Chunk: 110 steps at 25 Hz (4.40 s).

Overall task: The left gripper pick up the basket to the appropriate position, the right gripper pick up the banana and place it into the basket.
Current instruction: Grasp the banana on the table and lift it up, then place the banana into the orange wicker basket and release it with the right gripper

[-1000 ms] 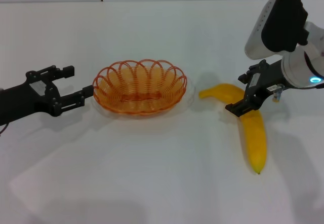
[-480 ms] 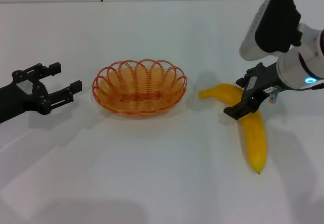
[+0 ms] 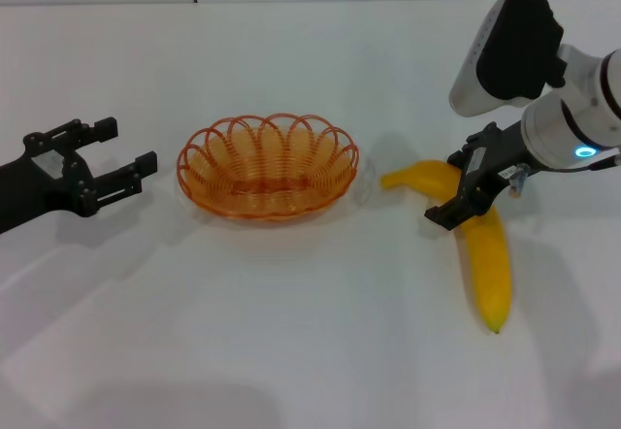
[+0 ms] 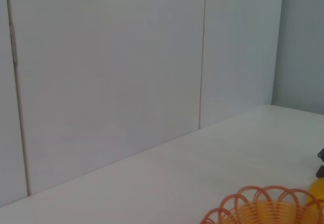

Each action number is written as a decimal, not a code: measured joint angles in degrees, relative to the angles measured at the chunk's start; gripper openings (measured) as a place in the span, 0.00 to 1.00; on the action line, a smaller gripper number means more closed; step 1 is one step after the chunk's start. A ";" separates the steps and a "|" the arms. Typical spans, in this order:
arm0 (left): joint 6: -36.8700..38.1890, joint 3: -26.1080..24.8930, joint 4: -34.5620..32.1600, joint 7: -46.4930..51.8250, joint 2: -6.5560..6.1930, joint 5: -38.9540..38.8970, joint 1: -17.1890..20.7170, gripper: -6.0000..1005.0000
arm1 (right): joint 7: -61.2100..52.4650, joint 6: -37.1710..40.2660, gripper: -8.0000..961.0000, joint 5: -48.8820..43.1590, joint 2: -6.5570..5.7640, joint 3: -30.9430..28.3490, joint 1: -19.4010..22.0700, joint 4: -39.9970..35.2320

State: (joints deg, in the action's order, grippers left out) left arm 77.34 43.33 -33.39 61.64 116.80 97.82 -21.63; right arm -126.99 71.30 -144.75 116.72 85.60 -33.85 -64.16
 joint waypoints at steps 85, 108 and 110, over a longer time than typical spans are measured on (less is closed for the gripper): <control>0.00 0.54 0.07 -0.93 0.00 -2.28 -0.26 0.75 | -4.27 -16.41 0.50 4.94 0.52 24.86 -18.04 -2.05; -0.05 0.53 0.75 -0.91 -0.09 -1.79 -1.10 0.75 | -5.34 -16.85 0.62 4.93 0.61 27.32 -20.68 0.15; -0.37 0.53 0.78 -0.91 -0.10 -1.76 -1.12 0.75 | -5.36 -16.80 0.65 4.93 0.61 27.50 -20.67 0.09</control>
State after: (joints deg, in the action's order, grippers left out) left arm 76.98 43.86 -32.62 60.73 116.71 96.05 -22.75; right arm -132.35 54.50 -139.83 117.33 113.11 -54.52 -64.07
